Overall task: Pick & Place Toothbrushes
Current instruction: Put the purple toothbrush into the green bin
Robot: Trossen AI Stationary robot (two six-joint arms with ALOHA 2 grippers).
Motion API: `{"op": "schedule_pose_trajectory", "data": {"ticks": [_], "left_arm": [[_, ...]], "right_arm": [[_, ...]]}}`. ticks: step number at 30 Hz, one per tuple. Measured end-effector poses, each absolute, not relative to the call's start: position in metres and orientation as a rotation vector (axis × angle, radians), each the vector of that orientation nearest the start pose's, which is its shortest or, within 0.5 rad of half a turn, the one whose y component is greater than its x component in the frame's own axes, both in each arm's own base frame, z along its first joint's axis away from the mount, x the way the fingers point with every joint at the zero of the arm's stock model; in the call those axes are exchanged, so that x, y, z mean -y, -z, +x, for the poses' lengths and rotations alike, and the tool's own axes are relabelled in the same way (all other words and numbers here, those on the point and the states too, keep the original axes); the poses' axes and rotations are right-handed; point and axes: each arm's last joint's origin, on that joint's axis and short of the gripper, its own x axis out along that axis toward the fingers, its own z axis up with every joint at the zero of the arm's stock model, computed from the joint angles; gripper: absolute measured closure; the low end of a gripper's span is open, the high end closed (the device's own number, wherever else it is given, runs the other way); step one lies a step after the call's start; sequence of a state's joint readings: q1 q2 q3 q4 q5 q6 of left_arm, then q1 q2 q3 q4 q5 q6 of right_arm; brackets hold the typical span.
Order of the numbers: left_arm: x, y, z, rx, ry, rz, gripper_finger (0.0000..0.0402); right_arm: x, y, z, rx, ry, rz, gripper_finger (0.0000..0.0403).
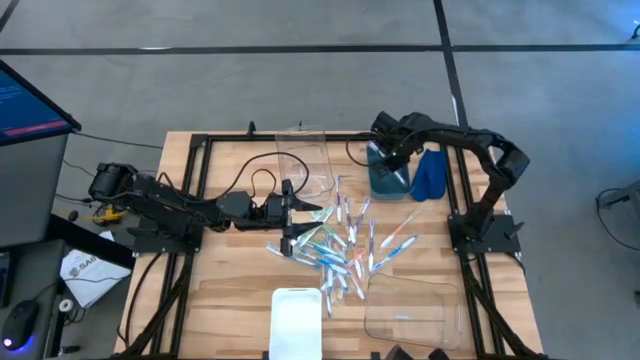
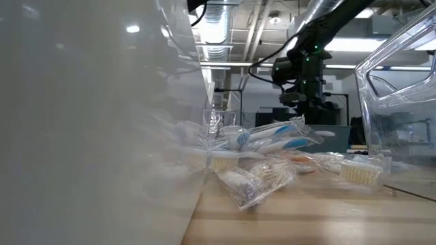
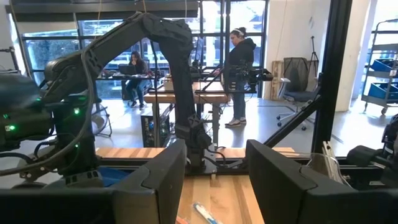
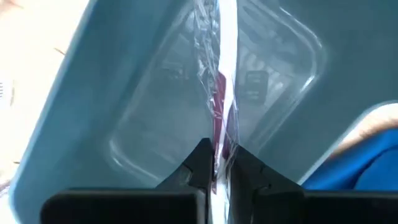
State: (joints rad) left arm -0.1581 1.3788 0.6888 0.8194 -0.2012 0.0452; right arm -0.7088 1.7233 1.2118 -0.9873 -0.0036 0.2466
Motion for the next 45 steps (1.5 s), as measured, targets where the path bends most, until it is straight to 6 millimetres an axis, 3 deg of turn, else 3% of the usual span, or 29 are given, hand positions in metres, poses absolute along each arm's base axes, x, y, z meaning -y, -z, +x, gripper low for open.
{"op": "schedule_pose_trajectory", "data": {"ticks": [7, 33, 45], "left_arm": [[0.04, -0.266, 0.289, 0.129, -0.046, 0.022, 0.0238], [0.04, -0.266, 0.289, 0.13, -0.046, 0.021, 0.0238], [0.04, -0.266, 0.289, 0.13, -0.046, 0.022, 0.0238]], "right_arm": [[0.206, -0.2, 0.227, -1.398, 0.765, 0.757, 0.0379], [0.195, -0.2, 0.235, -1.441, 0.677, 0.676, 0.0374], [0.197, -0.2, 0.236, -1.418, 0.68, 0.668, 0.0331]]}}
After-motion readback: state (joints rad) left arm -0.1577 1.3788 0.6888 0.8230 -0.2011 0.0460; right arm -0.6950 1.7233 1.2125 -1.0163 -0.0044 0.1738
